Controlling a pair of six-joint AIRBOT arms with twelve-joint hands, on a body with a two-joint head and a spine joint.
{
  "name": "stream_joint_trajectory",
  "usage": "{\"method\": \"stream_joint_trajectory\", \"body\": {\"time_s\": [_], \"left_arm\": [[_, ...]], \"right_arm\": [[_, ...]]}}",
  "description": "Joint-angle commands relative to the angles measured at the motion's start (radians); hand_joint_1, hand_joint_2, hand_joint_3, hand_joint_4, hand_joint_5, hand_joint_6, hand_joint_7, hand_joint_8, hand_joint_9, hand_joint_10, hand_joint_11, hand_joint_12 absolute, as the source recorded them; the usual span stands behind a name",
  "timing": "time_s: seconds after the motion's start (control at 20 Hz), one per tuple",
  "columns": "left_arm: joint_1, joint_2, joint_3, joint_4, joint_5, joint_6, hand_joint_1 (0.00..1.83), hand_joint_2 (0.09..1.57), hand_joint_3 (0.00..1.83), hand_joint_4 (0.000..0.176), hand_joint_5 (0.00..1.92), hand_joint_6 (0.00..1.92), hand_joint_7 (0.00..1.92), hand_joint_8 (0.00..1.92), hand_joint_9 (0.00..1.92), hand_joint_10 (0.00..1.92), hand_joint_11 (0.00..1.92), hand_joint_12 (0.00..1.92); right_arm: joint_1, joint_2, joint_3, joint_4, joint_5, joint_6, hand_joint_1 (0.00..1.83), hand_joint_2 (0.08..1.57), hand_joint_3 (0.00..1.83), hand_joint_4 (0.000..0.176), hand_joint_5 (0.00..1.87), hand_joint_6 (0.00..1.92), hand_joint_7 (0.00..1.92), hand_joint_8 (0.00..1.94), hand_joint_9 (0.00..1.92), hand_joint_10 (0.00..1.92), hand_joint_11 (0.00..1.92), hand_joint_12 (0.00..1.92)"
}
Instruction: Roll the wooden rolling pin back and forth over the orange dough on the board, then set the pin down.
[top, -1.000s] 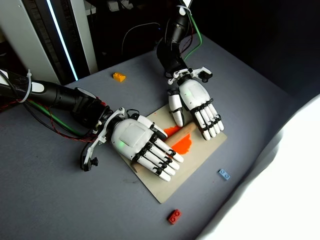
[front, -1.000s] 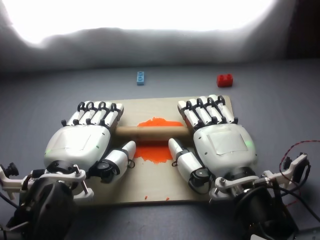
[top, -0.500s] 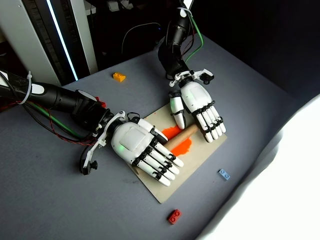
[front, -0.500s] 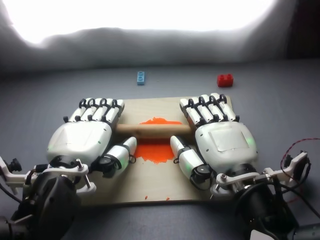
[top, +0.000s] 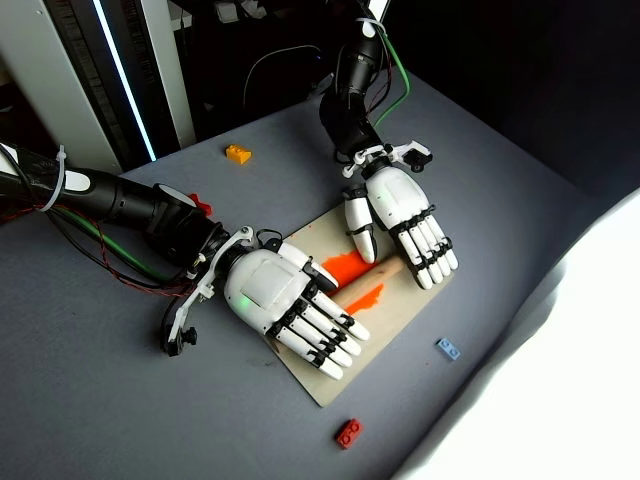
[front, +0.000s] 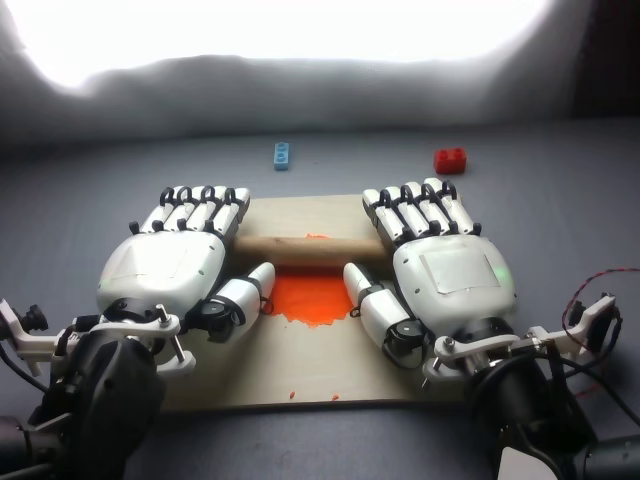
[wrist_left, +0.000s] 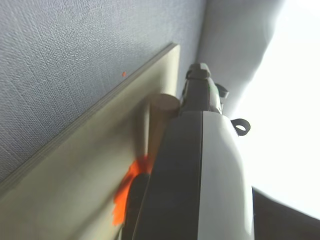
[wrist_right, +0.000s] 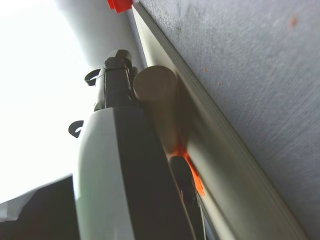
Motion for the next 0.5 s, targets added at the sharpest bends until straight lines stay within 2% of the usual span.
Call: {"method": "stream_joint_trajectory", "body": {"time_s": [0.0,0.1,0.15,0.45], "left_arm": [[-0.010,0.000,0.010,0.049,-0.097,-0.008,0.00,1.56,0.00,0.000,0.03,0.01,0.03,0.00,0.00,0.00,0.00,0.00],[-0.013,-0.004,0.017,0.049,-0.093,-0.010,0.00,1.56,0.00,0.000,0.03,0.01,0.03,0.01,0.00,0.00,0.00,0.00],[-0.014,-0.006,0.020,0.049,-0.092,-0.010,0.00,1.56,0.00,0.000,0.04,0.01,0.04,0.01,0.00,0.00,0.00,0.00],[-0.023,-0.016,0.046,0.049,-0.080,-0.015,0.00,1.56,0.00,0.000,0.04,0.01,0.03,0.00,0.00,0.00,0.00,0.00]], "right_arm": [[0.016,0.004,0.007,-0.069,-0.092,0.008,0.00,1.56,0.00,0.000,0.18,0.00,0.16,0.00,0.13,0.00,0.00,0.14],[0.017,0.004,0.011,-0.067,-0.090,0.010,0.00,1.56,0.00,0.000,0.18,0.00,0.16,0.00,0.12,0.00,0.00,0.14],[0.017,0.004,0.013,-0.066,-0.088,0.010,0.00,1.56,0.00,0.000,0.20,0.01,0.18,0.00,0.15,0.01,0.00,0.21],[0.023,0.004,0.024,-0.065,-0.082,0.018,0.00,1.56,0.00,0.000,0.19,0.00,0.17,0.00,0.14,0.00,0.00,0.23]]}}
